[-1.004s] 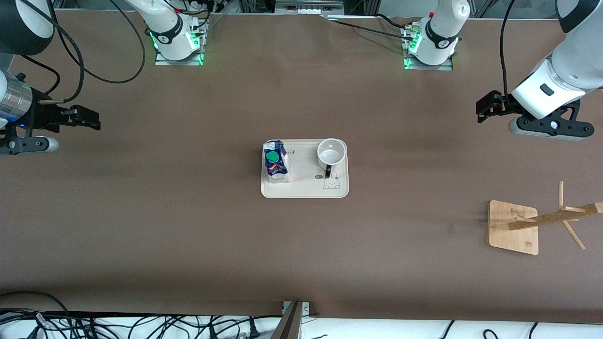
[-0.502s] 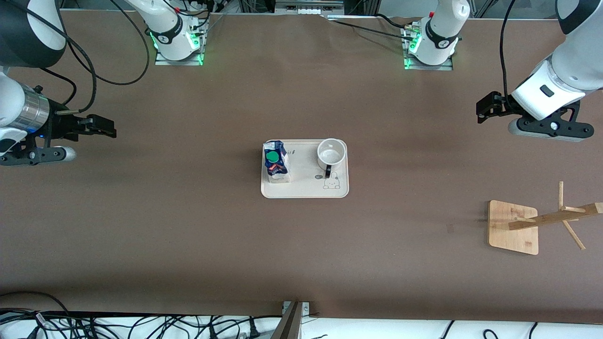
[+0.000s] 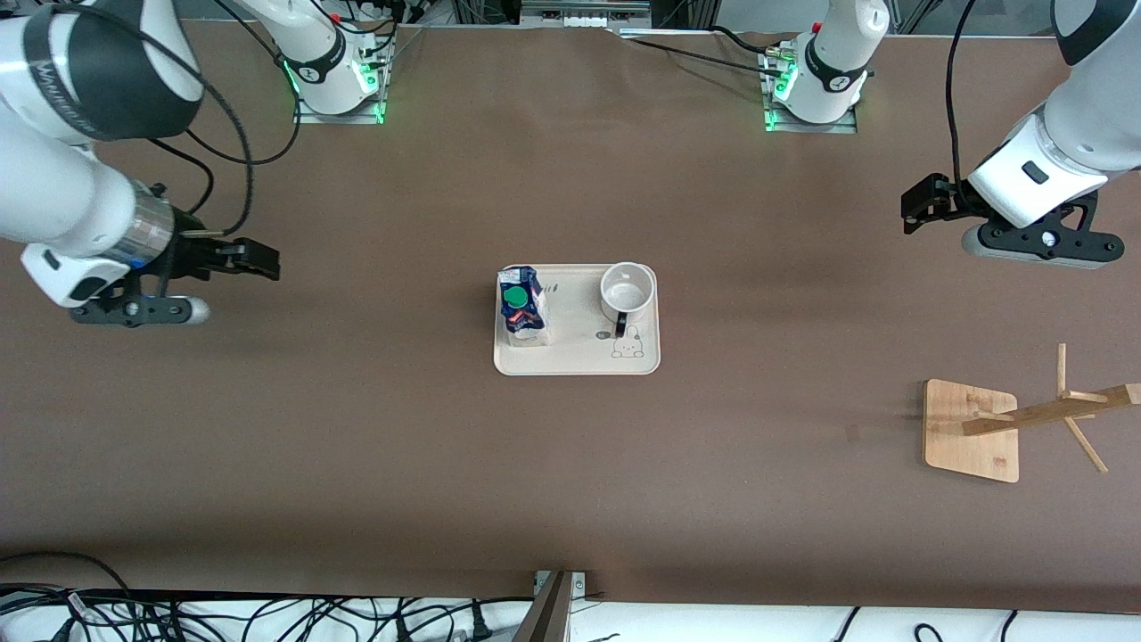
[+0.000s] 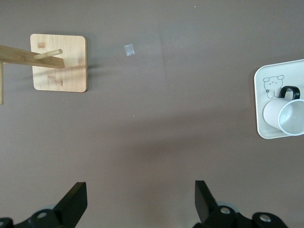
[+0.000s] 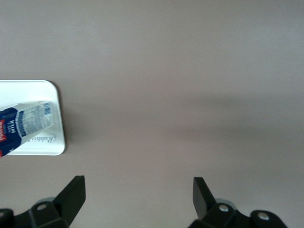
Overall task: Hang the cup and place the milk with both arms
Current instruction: 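Move the right gripper toward the milk carton on the white tray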
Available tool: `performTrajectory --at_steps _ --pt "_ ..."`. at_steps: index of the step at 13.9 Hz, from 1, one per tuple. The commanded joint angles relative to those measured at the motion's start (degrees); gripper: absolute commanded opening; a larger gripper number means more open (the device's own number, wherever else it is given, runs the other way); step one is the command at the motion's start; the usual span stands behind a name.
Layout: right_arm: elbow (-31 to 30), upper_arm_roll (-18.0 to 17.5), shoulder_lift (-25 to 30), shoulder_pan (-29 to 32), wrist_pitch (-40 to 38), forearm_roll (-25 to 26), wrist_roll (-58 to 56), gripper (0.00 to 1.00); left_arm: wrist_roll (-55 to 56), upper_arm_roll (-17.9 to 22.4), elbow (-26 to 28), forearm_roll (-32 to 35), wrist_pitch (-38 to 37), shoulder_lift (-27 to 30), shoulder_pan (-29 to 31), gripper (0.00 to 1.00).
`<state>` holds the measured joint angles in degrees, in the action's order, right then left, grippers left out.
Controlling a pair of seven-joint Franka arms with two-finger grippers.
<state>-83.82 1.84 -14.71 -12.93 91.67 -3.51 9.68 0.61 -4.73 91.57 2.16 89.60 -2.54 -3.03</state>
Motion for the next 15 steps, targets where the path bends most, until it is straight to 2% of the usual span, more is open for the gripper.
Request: performTrajectory --at_steps 1,5,7,10,15 --pt "0.8 0.4 -2.5 -4.0 2.6 -0.5 1.5 1.0 -0.2 -0.3 -2.2 0.5 -1.7 -0.9 0.2 1.0" --pt "0.6 0.4 -3.9 -6.2 4.2 -1.1 2.3 1.0 -0.1 -0.3 -2.2 0.5 -1.7 -1.0 0.2 1.0" --pt "0.6 0.4 -4.8 -7.3 6.6 -3.5 9.5 1.0 -0.1 -0.3 -2.2 0.5 -1.7 -1.0 0.1 1.0" --pt "0.5 0.4 -7.1 -11.4 10.7 -3.8 16.6 1.0 -0.2 -0.3 -2.2 0.5 -1.8 -1.0 0.0 1.0" --pt "0.8 0.4 -10.1 -16.3 14.8 -3.8 16.3 1.0 0.0 -0.3 -2.1 0.6 -1.9 -1.0 -0.1 1.0"
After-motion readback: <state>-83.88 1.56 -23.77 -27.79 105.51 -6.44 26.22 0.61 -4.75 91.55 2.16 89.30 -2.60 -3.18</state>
